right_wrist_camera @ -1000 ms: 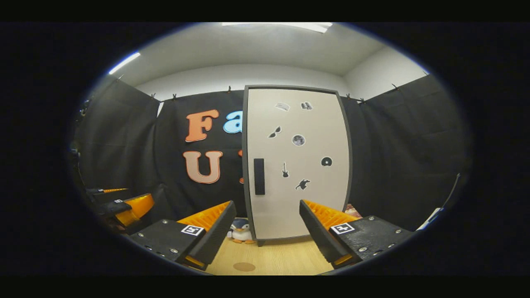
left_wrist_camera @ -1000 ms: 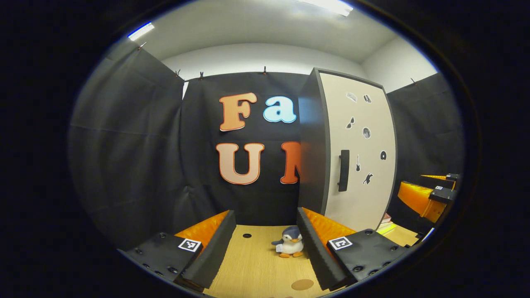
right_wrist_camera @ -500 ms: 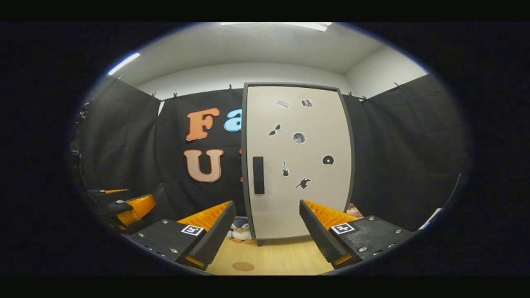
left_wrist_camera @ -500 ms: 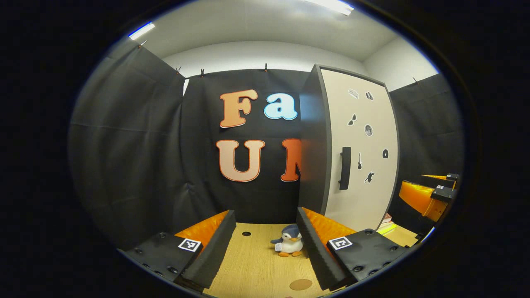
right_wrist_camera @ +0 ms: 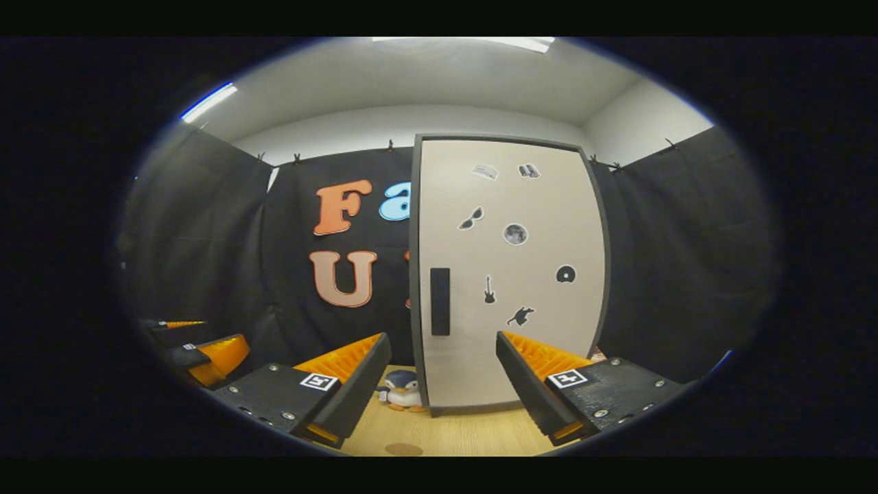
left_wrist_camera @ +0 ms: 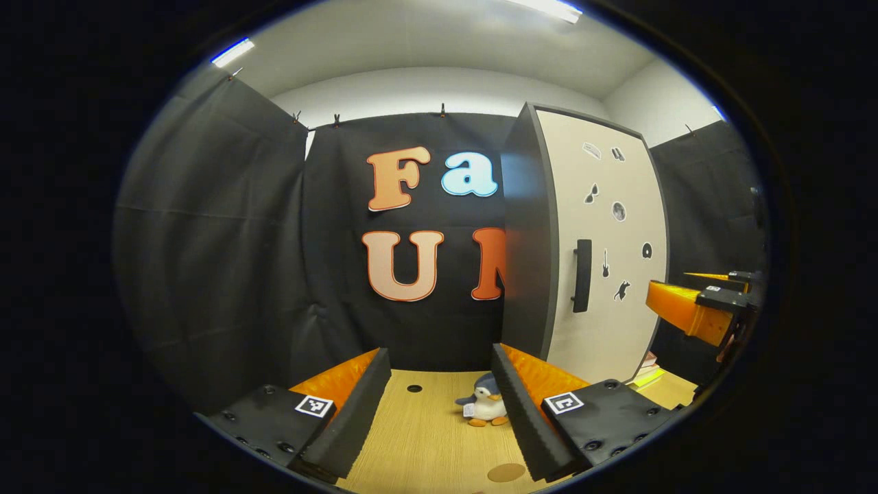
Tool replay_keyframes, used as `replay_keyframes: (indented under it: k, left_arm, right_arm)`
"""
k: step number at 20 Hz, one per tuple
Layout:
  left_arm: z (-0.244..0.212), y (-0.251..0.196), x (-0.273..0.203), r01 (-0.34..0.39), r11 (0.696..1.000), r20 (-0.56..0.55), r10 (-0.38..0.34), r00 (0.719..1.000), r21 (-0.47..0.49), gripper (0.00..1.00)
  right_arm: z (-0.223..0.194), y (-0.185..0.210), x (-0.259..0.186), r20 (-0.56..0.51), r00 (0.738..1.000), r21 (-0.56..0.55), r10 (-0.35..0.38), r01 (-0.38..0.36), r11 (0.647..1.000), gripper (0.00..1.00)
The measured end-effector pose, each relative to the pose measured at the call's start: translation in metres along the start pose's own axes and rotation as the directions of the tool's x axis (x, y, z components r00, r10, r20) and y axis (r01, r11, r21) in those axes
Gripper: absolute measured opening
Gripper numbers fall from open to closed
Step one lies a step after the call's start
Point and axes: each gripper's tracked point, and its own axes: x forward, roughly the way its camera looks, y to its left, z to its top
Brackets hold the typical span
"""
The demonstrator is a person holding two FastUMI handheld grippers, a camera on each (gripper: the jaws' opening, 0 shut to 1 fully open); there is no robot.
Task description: Open the cabinet door with the right hand, grasp the bottle in the cabinet with the left hand and place it on the coaster, then close the cabinet door with the right hand.
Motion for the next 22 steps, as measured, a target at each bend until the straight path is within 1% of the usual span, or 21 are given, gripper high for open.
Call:
replay_keyframes:
  k: [2, 3, 5, 6, 7, 9, 13, 17, 18, 19, 22]
  left_arm:
    - [-0.002, 0.002, 0.002, 0.002, 1.000, 0.000, -0.002, 1.000, -0.009, 0.96]
    - [-0.004, 0.003, 0.003, 0.002, 1.000, -0.004, -0.002, 1.000, -0.013, 0.96]
    - [-0.006, 0.006, 0.008, -0.001, 1.000, -0.009, 0.001, 1.000, -0.015, 0.96]
    - [-0.006, 0.008, 0.010, -0.003, 1.000, -0.009, 0.003, 1.000, -0.013, 0.96]
    - [-0.008, 0.011, 0.012, -0.006, 1.000, -0.006, 0.006, 1.000, -0.007, 0.96]
    - [-0.007, 0.020, 0.018, -0.025, 1.000, 0.000, 0.025, 1.000, 0.005, 0.95]
    - [-0.017, 0.030, 0.031, -0.047, 0.999, -0.019, 0.047, 0.999, 0.001, 0.96]
    - [-0.024, 0.043, 0.042, -0.075, 0.997, -0.026, 0.075, 0.997, 0.012, 0.96]
    - [-0.027, 0.047, 0.045, -0.083, 0.996, -0.030, 0.083, 0.996, 0.013, 0.96]
    - [-0.029, 0.049, 0.047, -0.088, 0.996, -0.036, 0.088, 0.995, 0.015, 0.96]
    - [-0.034, 0.057, 0.052, -0.103, 0.995, -0.047, 0.104, 0.994, 0.015, 0.96]
  right_arm:
    - [0.005, 0.003, 0.018, 0.017, 1.000, -0.005, 0.006, -0.006, 1.000, 0.95]
    - [0.007, 0.004, 0.028, 0.020, 1.000, -0.007, 0.006, -0.006, 1.000, 0.99]
    - [0.010, 0.006, 0.049, 0.024, 1.000, -0.008, 0.008, -0.008, 1.000, 0.99]
    - [0.011, 0.006, 0.059, 0.028, 1.000, -0.007, 0.010, -0.010, 1.000, 0.95]
    - [0.012, 0.007, 0.070, 0.030, 0.999, -0.007, 0.011, -0.011, 1.000, 0.95]
    - [0.010, 0.009, 0.088, 0.025, 1.000, -0.009, 0.015, -0.015, 1.000, 0.95]
    - [0.007, 0.010, 0.123, 0.024, 1.000, -0.003, 0.014, -0.014, 1.000, 0.95]
    - [-0.007, 0.009, 0.156, 0.001, 1.000, -0.008, 0.014, -0.014, 1.000, 0.95]
    - [-0.007, 0.008, 0.163, 0.001, 1.000, -0.007, 0.009, -0.009, 1.000, 0.99]
    - [-0.008, 0.006, 0.171, 0.000, 1.000, -0.004, 0.003, -0.003, 1.000, 0.93]
    - [-0.016, 0.002, 0.189, -0.017, 1.000, 0.002, -0.005, 0.005, 1.000, 0.87]
